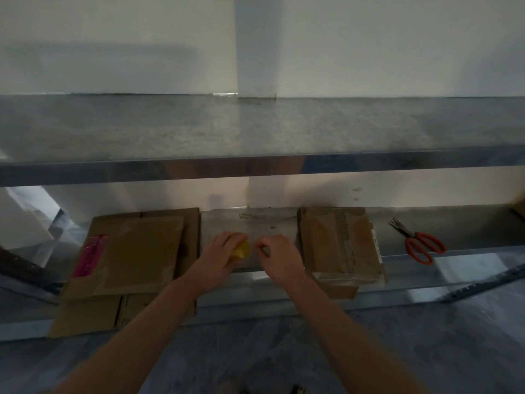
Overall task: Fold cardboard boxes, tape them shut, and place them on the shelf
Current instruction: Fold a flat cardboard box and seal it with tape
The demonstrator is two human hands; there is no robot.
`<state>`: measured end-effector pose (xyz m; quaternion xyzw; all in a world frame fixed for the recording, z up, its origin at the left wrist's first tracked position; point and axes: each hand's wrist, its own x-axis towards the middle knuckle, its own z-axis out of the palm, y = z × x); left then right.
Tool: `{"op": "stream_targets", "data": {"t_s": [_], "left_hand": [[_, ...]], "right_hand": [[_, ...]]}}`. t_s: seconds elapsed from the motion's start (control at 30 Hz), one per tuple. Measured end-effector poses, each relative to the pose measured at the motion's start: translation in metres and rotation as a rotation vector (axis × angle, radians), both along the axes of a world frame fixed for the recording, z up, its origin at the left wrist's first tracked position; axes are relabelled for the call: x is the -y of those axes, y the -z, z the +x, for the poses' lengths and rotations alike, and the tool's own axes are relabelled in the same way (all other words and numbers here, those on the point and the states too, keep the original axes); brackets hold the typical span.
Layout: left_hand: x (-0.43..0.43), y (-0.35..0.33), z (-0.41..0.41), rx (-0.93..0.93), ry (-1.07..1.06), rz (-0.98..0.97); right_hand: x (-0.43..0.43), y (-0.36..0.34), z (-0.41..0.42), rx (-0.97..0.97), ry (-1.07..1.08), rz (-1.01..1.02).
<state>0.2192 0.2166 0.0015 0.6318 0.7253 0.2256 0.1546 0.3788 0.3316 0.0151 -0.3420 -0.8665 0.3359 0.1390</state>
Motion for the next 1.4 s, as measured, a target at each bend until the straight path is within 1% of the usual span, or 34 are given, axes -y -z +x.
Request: {"op": "stream_targets", "data": {"t_s": [0.13,0.17,0.23,0.33,0.43,0.5,0.63,0.7,0.77,0.87,0.93,1.2,1.27,1.4], "left_hand": [[-0.013,0.001,-0.008,0.098,-0.131,-0.017],[-0.018,0.002,-0.009,0.082,-0.146,-0.029],[-0.025,0.007,-0.008,0.010,-0.126,-0.039],[-0.030,0.023,-0.005,-0.044,-0.083,-0.104],[-0.028,0.042,-0.002,-0.242,-0.038,-0.111],[-0.027,0.048,0.000,-0.310,-0.040,-0.124],[-0.027,0.059,-0.005,-0.276,-0.018,-0.126],[-0.021,0.067,-0.015,-0.275,0.026,-0.141],[-0.015,0.074,-0.024,-0.271,0.026,-0.157],[-0.018,0.076,-0.027,-0.202,-0.057,-0.155],[-0.022,0.073,-0.024,-0.177,-0.074,-0.156],[-0.027,0.074,-0.028,-0.148,-0.120,-0.208],[-0.027,0.075,-0.026,-0.133,-0.133,-0.211],[-0.028,0.072,-0.021,-0.139,-0.123,-0.227]], "right_hand": [[0.008,0.006,0.004,0.049,0.075,-0.001],[0.012,0.008,0.007,0.060,0.105,-0.025],[0.019,0.016,0.012,0.064,0.173,-0.083],[0.026,0.032,0.018,0.073,0.307,-0.154],[0.026,0.049,0.022,0.151,0.376,-0.225],[0.025,0.056,0.021,0.194,0.399,-0.270],[0.020,0.068,0.016,0.250,0.466,-0.368],[0.016,0.073,0.017,0.300,0.481,-0.382],[0.012,0.079,0.014,0.326,0.477,-0.388],[0.011,0.086,0.002,0.308,0.507,-0.439],[0.012,0.091,-0.002,0.308,0.549,-0.453],[0.020,0.093,-0.006,0.312,0.671,-0.397],[0.018,0.091,-0.006,0.335,0.682,-0.405],[0.015,0.090,-0.005,0.340,0.657,-0.489]]}}
